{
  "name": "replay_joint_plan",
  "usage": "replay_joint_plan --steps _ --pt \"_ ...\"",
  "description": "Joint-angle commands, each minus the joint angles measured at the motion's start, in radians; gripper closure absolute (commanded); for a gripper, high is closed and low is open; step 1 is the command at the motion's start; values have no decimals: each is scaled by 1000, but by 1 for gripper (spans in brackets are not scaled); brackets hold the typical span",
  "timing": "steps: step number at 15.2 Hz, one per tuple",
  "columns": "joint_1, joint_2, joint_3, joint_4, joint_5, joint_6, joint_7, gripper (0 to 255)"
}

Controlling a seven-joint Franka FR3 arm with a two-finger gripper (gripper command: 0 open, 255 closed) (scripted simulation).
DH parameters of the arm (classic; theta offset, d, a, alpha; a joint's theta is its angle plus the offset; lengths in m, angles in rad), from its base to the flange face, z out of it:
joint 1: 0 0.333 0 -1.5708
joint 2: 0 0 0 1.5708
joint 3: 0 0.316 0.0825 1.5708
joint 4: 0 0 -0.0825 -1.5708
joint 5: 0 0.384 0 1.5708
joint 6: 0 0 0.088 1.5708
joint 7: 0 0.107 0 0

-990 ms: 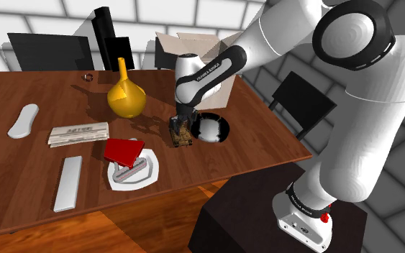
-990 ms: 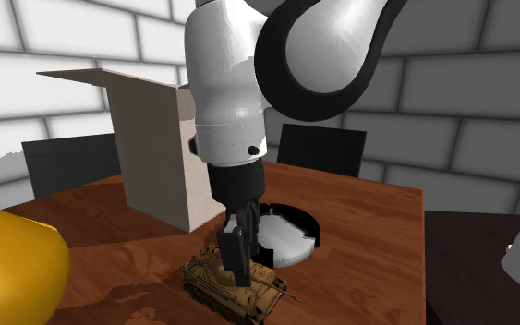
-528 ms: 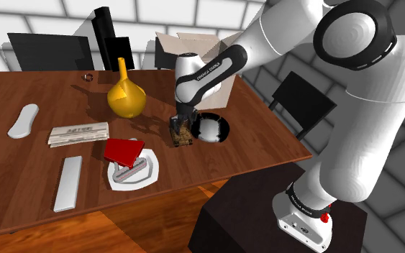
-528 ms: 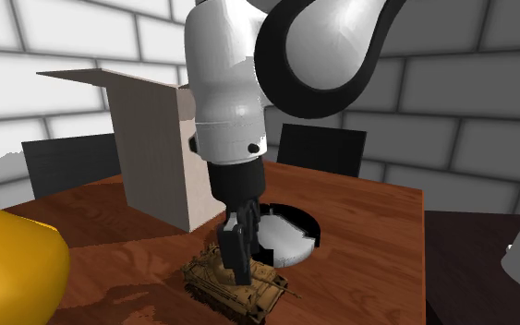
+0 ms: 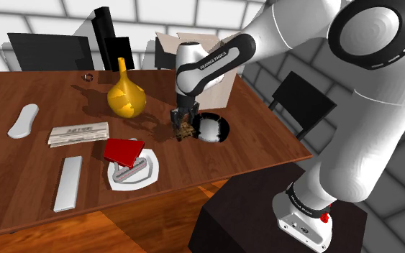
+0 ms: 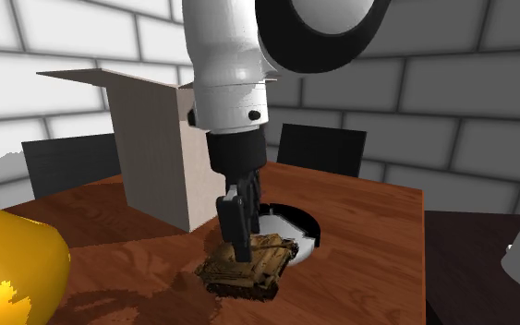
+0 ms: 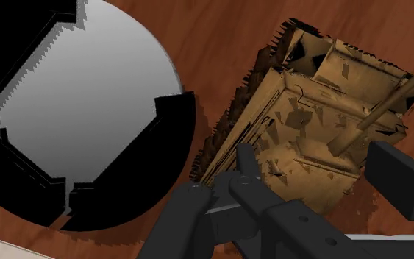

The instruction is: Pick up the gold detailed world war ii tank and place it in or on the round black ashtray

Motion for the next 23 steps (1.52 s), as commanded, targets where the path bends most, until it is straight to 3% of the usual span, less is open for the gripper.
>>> replay_joint_plan --steps 1,14,23 --pt "-2 -16 0 11 2 -27 -1 255" --pt "-6 -119 3 66 12 -184 -2 255" --pt "-121 -218 -93 -12 6 -214 -209 255"
